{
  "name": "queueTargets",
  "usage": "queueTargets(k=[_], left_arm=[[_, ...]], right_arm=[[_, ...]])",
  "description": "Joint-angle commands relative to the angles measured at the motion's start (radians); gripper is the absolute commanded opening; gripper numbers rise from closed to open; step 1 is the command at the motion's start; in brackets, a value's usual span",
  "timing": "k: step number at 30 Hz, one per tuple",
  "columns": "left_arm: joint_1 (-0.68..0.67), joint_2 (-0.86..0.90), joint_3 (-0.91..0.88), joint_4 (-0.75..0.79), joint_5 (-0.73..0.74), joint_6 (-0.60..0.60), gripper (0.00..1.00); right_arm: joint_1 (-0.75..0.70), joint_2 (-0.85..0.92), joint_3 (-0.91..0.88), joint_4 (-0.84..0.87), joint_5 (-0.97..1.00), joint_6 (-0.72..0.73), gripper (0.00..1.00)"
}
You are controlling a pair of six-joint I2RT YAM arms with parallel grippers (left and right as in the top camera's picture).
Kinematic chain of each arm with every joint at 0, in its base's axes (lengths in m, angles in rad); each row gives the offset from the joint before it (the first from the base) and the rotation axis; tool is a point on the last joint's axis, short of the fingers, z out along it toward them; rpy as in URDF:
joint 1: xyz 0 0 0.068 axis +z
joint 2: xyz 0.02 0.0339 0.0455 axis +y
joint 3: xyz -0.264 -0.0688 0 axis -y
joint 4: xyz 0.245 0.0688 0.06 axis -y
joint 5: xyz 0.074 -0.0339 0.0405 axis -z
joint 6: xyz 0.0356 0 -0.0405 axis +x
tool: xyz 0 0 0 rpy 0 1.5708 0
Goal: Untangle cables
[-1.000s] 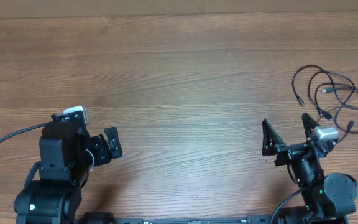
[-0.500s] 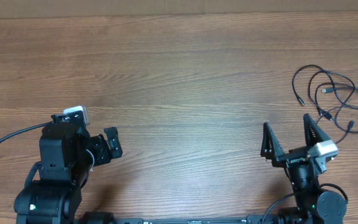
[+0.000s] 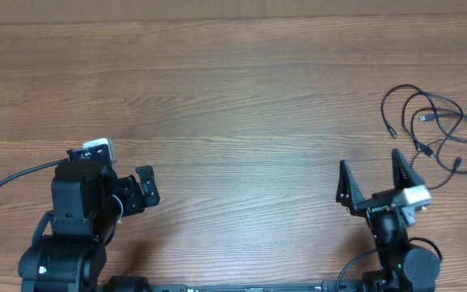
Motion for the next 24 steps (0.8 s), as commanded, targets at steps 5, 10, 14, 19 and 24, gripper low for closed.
queueTargets(k=[5, 10, 14, 19, 24], left_arm=[[-0.007, -0.002, -0.008, 0.002, -0.013, -0.010, 1.00], [-0.007, -0.002, -0.008, 0.002, -0.013, -0.010, 0.99], [-0.007, -0.002, -0.008, 0.002, -0.013, -0.010, 0.99], [-0.007, -0.002, -0.008, 0.002, -0.013, -0.010, 1.00], [-0.007, -0.002, -0.008, 0.002, -0.013, -0.010, 0.99]], right_arm=[[0.002, -0.008, -0.011, -0.259, -0.138, -0.064, 1.00], [0.002, -0.008, -0.011, -0.255, -0.136, -0.064, 1.00], [0.002, -0.008, -0.011, -0.255, -0.136, -0.064, 1.00], [0.002, -0.008, -0.011, -0.255, -0.136, -0.064, 1.00], [0.002, -0.008, -0.011, -0.255, -0.136, -0.064, 1.00]])
